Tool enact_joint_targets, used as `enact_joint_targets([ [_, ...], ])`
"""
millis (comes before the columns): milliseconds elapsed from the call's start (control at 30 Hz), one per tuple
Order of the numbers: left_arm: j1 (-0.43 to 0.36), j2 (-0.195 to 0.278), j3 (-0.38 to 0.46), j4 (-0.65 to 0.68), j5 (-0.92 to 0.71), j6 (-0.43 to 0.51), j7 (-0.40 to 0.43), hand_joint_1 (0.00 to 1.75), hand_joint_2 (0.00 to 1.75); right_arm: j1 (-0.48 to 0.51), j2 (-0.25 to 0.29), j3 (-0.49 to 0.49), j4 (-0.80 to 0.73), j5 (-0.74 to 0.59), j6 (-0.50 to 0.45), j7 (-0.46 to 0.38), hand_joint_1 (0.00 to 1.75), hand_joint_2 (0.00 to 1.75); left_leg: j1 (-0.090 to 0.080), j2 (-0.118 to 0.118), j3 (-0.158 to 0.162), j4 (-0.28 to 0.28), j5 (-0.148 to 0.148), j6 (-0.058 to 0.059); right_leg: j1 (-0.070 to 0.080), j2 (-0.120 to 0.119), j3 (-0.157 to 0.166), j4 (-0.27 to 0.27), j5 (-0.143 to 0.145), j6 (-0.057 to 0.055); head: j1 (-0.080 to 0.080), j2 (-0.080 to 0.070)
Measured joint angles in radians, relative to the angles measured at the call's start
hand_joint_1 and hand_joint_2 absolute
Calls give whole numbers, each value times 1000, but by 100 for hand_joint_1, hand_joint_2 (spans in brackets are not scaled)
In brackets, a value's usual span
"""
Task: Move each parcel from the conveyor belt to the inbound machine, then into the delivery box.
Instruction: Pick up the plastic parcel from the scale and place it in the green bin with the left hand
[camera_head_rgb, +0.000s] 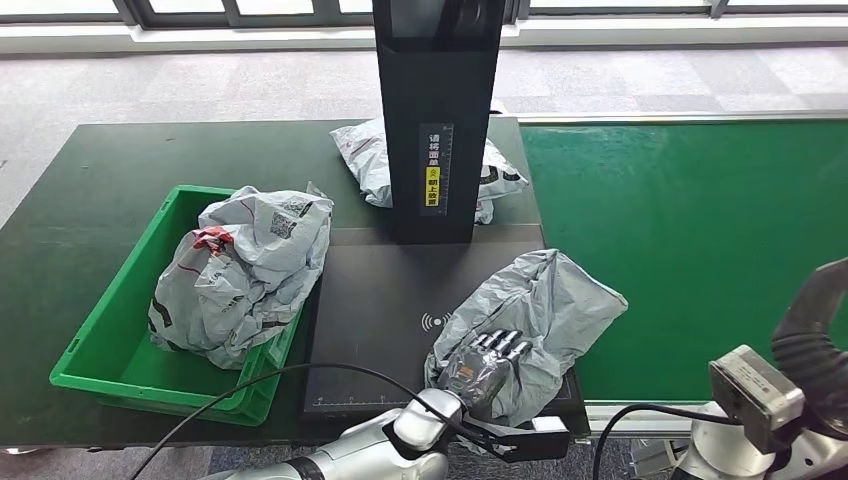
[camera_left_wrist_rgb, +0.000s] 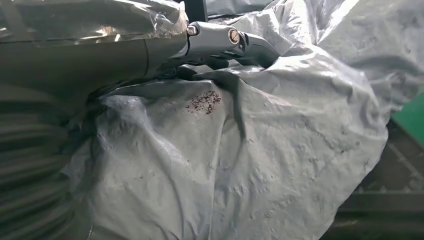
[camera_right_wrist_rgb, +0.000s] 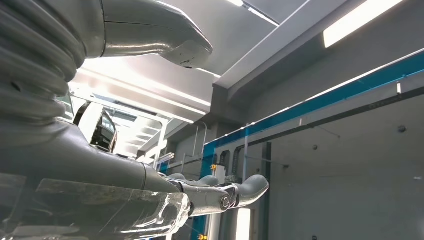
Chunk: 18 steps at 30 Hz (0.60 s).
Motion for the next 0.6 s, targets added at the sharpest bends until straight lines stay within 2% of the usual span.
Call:
enact_joint_targets([
  [33, -1, 0, -8, 3, -4, -1, 5, 171, 175, 0, 0, 0, 1, 0, 0, 0, 0, 175, 0, 0, 0, 0, 0, 0, 0, 0, 0, 0, 0, 0, 0, 0],
  [67, -1, 0, -16, 6, -8, -3, 9, 175, 175, 0, 0, 0, 2, 0, 0, 0, 0, 175, 0, 0, 0, 0, 0, 0, 0, 0, 0, 0, 0, 0, 0, 0],
  [600, -8, -1, -53, 13, -32, -3, 21, 175, 175, -1, 0, 0, 12, -2, 0, 0, 0, 175, 0, 0, -8, -1, 1, 2, 0, 0, 1, -1, 3, -1, 0, 0],
])
